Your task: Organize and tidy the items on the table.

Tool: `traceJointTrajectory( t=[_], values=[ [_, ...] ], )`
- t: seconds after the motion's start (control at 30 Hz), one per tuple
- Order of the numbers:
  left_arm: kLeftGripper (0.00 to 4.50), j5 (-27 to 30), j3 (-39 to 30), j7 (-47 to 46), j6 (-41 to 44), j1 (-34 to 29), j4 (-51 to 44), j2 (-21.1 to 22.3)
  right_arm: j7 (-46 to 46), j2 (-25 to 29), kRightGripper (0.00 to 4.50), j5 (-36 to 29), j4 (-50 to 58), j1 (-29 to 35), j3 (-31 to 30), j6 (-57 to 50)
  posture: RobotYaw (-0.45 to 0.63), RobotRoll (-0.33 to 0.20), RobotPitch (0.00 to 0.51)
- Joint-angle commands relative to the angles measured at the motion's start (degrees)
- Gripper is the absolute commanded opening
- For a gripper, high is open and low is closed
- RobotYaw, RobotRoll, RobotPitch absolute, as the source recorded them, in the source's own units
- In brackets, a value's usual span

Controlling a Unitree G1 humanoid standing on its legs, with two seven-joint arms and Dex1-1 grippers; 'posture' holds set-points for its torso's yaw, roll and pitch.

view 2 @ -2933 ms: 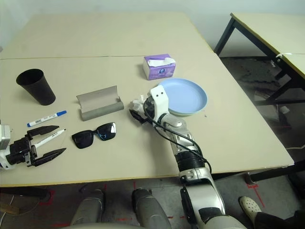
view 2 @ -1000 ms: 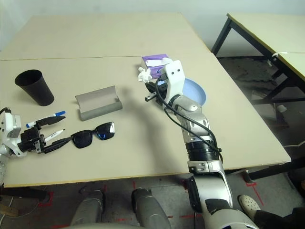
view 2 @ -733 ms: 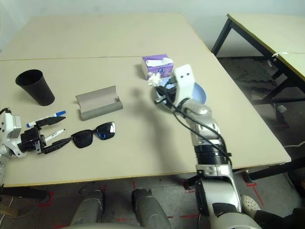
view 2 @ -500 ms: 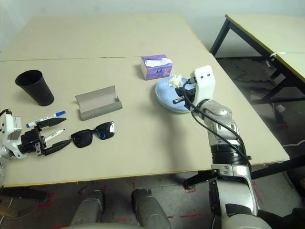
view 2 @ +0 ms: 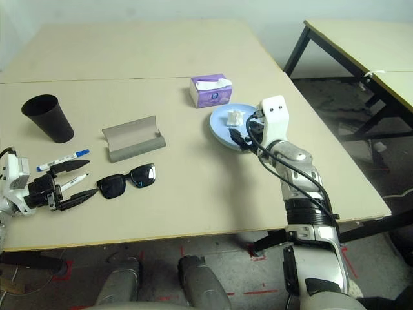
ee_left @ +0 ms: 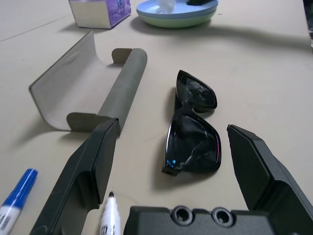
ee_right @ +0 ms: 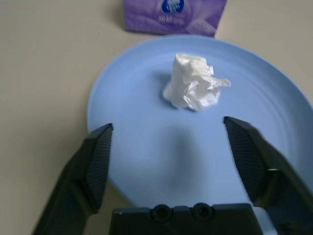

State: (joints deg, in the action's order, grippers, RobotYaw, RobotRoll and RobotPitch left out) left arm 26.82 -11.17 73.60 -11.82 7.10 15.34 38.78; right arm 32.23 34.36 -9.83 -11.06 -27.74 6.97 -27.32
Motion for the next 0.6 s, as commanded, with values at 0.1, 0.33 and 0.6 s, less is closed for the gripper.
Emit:
traceJointTrajectory(
  t=[0.1, 0.33, 0.6],
  values=[
    [4.5, 0.1, -0.5, 1.2, 0.0, -1.1, -0.2, 1.1, 3.3, 7.5, 4.46, -5.0, 14.8, 6.1, 6.5, -9.5, -0.05, 0.0, 0.153],
    [4.5, 0.0, -0.4, 2.6, 0.2, -0.5, 1.1, 1.8, 5.5, 13.8, 4.46, -13.4, 37.5, 7.2, 5.8, -27.3, -0.08, 0.0, 0.158],
    [4.5, -0.6, 0.2, 3.5, 0.4, 2.4, 3.1, 2.1, 7.2, 13.1, 4.46, -19.2, 48.1, -10.8, -17.1, -45.7, -0.1, 0.0, 0.152]
  ],
)
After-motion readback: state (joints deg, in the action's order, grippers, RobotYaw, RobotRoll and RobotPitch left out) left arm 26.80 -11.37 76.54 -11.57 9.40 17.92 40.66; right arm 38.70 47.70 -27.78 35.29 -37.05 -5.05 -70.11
